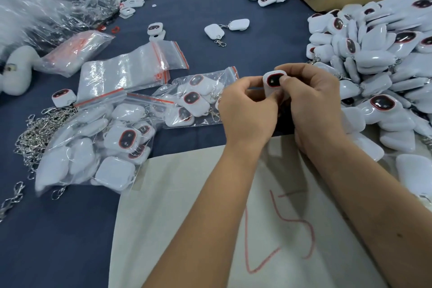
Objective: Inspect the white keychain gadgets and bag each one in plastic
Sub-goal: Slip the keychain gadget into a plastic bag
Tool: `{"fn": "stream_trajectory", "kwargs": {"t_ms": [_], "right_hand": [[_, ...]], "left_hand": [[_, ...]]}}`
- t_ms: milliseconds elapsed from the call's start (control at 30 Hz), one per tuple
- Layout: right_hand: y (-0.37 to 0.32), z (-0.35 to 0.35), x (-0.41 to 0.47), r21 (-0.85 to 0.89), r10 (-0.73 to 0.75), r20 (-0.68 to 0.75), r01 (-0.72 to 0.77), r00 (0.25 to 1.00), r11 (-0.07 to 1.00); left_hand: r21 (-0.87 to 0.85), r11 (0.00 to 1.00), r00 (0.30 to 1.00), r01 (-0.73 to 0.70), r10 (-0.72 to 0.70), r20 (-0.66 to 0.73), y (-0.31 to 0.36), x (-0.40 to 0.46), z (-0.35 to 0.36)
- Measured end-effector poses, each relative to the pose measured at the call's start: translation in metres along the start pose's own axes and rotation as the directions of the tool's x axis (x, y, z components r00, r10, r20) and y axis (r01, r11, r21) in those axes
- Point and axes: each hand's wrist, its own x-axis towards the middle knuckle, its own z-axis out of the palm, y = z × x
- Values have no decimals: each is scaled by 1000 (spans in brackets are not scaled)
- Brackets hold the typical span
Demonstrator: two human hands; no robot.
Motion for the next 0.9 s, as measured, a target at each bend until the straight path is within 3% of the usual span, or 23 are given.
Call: {"fn": "stream_trajectory", "kwargs": {"t_ms": [200, 433, 633, 733, 800, 900], "right_hand": [[3, -1, 0, 33, -14, 47, 13, 999, 999], [4, -1, 2, 5, -37, 123, 36, 992, 999], [5, -2, 3, -46, -72, 178, 81, 981, 996], [5, -1, 3, -1, -56, 138, 57, 989, 998], [5, 0, 3, 40, -26, 118, 21, 993, 999], [6, 0, 4, 0, -23, 100, 23, 995, 1000]], "left_hand": [[-56, 996, 998, 68, -67, 15, 2, 4, -4], [-26, 990, 990, -139, 139, 4, 6, 5, -15], [12, 994, 985, -107, 104, 136, 12, 11, -31], [213, 949, 973, -230, 219, 73, 15, 12, -35], [439, 849, 944, -293, 329, -6, 16, 13, -37], [665, 714, 938, -219, 341, -58, 13, 15, -38]]}}
